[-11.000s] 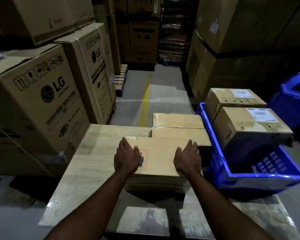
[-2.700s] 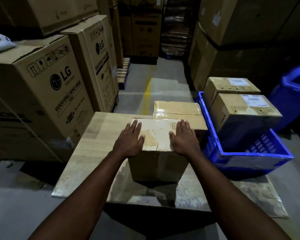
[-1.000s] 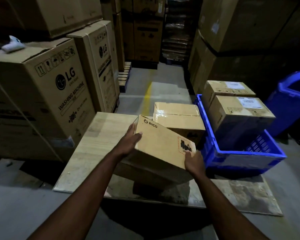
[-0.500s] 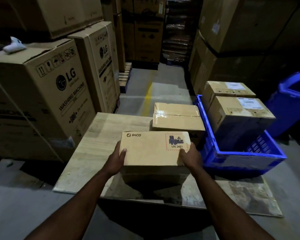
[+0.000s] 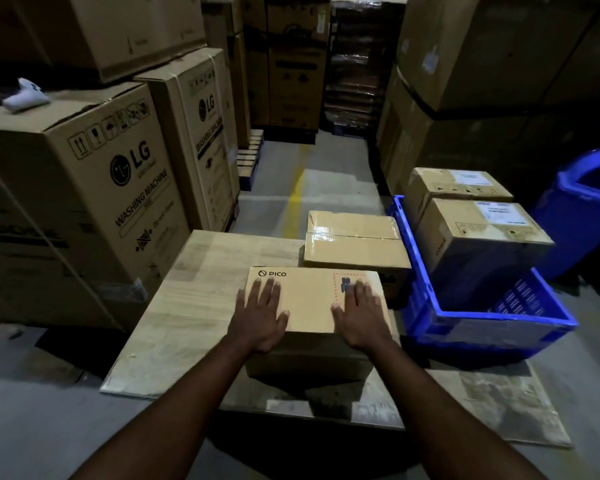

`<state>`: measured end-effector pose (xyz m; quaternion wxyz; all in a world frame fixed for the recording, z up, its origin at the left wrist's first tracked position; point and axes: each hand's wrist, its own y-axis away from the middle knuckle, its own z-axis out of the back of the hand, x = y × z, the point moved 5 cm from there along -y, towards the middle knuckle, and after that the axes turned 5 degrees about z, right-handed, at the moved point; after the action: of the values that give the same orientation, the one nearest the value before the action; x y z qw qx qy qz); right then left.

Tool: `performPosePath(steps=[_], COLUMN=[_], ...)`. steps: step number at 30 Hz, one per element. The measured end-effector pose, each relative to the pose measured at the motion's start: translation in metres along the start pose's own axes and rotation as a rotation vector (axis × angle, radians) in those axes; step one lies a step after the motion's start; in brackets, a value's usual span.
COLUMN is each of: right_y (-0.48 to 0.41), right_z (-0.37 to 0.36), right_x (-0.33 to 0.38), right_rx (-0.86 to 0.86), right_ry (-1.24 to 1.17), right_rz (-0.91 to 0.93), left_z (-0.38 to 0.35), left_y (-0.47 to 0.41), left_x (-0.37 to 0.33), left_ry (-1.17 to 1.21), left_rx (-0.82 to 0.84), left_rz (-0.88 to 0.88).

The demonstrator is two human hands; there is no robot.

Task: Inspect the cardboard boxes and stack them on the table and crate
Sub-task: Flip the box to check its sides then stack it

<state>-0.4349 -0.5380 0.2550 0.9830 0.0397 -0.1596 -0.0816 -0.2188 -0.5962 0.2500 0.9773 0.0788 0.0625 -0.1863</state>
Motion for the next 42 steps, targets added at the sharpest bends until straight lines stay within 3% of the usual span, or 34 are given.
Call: performPosePath(steps=[3,9,13,23,28,32,36,40,42], right_y=[-0.003,-0.013,-0.019,-0.015,-0.006,-0.006,-0.006,0.006,0.016], right_z=[-0.006,-0.005,-0.006,-0.009,0.01,0.009,0.011,0.004,0.004], right_x=[0.012,0.013,0.032,0.025,-0.033,-0.034,-0.047,-0.075,-0.07], right_rx=[-0.022,0.053,0.073,0.057,0.017,0.038,-0.07,-0.168,-0.113], right_ry=[0.074,0.099,0.128,0.096,0.075,0.045,-0.255,-0.745,-0.877], right_rz=[0.099,0.095,0.218,0.217,0.061,0.064,0.002,-0.292,-0.273], left_z=[-0.002,0.005,0.002,-0.005,0.001,0.001,0.002,-0.005,-0.01], left_y=[-0.003,-0.009,-0.014,-0.013,-0.014,-0.013,-0.013,-0.005,-0.002], left_x=[-0.001,-0.003,-0.02,-0.017,0.019,0.015,0.024,0.039,0.041], left_ry=[-0.019,-0.013,-0.009,-0.006,0.011,0.032,0.22,0.621,0.761], left_rx=[-0.018,0.034,0.045,0.001,-0.017,-0.008,-0.077,-0.214,-0.163], left_rz=[-0.048,-0.037,-0.08,-0.124,-0.005,-0.007,0.056,0.373,0.487])
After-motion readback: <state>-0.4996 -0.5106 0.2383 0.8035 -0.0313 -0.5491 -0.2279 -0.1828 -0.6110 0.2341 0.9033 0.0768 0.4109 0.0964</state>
